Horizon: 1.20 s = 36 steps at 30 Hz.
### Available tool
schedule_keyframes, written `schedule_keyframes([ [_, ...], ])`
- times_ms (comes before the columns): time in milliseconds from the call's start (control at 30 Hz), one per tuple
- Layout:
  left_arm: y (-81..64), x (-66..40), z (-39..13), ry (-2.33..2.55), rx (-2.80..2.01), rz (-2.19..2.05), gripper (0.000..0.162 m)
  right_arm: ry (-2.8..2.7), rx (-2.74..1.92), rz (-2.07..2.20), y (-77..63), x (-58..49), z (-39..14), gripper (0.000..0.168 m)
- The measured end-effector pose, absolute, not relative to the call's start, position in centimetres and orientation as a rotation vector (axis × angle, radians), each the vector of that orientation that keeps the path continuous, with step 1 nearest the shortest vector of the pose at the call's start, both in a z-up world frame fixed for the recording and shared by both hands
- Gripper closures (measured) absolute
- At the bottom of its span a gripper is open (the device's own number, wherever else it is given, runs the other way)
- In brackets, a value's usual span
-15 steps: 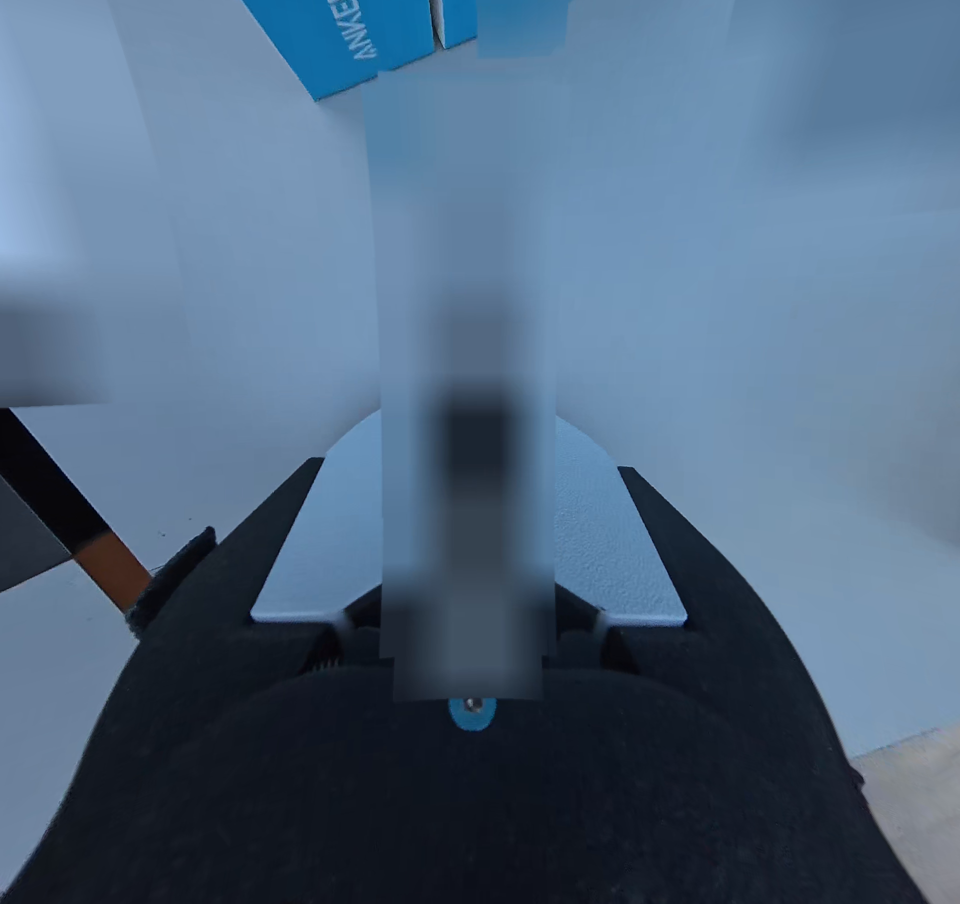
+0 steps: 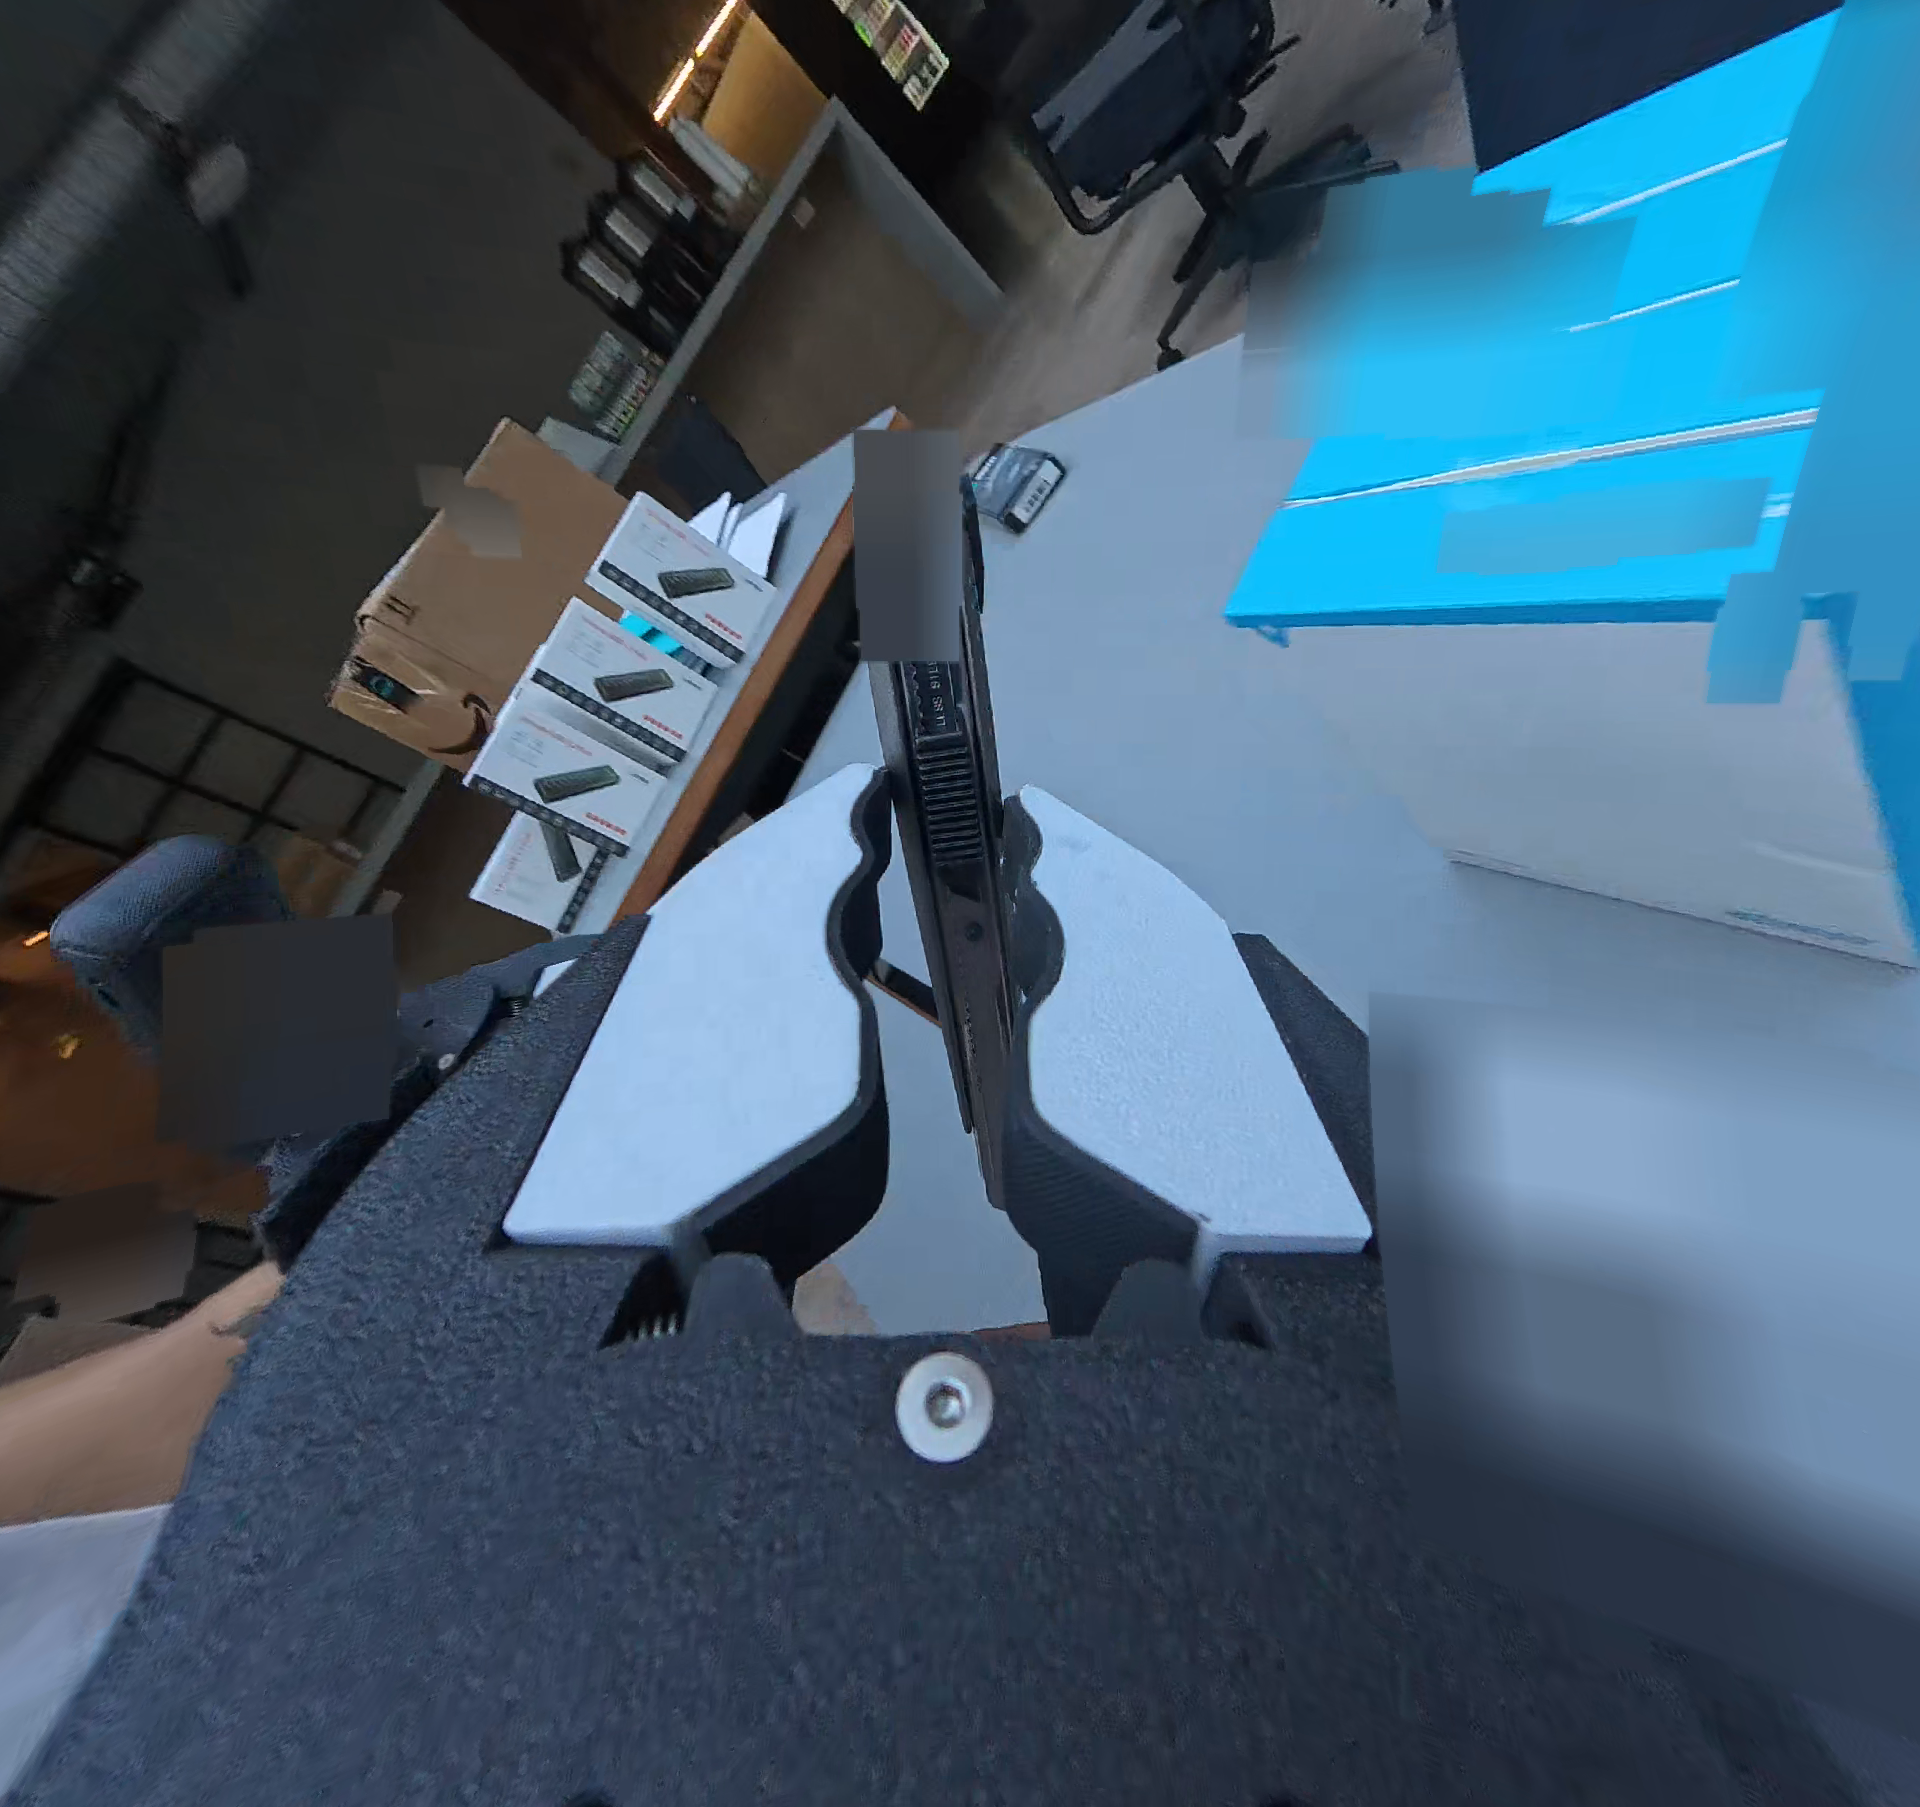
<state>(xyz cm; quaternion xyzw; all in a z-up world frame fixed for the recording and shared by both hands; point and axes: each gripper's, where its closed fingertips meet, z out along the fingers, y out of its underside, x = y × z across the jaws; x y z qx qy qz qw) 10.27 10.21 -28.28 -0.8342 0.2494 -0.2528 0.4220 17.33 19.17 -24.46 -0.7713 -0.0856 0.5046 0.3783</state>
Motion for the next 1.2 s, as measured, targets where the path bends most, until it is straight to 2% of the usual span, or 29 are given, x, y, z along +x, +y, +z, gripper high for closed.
schedule_keyframes([
  [100, 11.4, 10.8, -26.2, 0.653, -2.023, -0.584, 0.097, -0.221, -1.928, 1.292, 17.0, 13.7, -21.7, 0.150],
  [333, 11.3, 5.5, -23.0, 0.567, -1.940, -0.561, 0.124, -0.247, -1.833, 1.329, 14.0, 4.8, -16.6, 0.150],
  [400, 10.8, 2.3, -22.0, 0.529, -1.916, -0.494, 0.156, -0.278, -1.824, 1.347, 12.8, 1.5, -15.8, 0.149],
  [600, 6.8, -9.7, -19.8, 0.462, -1.928, -0.444, 0.157, -0.418, -1.723, 1.491, 8.4, -9.7, -13.4, 0.150],
  [633, 5.9, -11.8, -19.2, 0.458, -1.933, -0.468, 0.157, -0.496, -1.675, 1.531, 7.3, -11.9, -12.8, 0.143],
  [700, 3.7, -16.3, -17.4, 0.441, -1.915, -0.524, 0.157, -0.687, -1.596, 1.660, 4.8, -16.1, -11.5, 0.107],
  [800, -1.3, -22.1, -13.8, 0.522, -1.878, -0.730, 0.157, -1.111, -1.477, 1.849, 0.0, -21.7, -10.0, 0.109],
  [933, -8.6, -29.6, -10.4, 0.690, -1.916, -0.854, 0.157, -1.750, -1.307, 1.743, -7.7, -29.8, -9.2, 0.101],
  [1200, -19.1, -43.6, -8.4, 0.693, -2.079, -0.602, 0.157, -2.161, -0.930, 1.735, -19.6, -44.2, -6.0, 0.122],
])
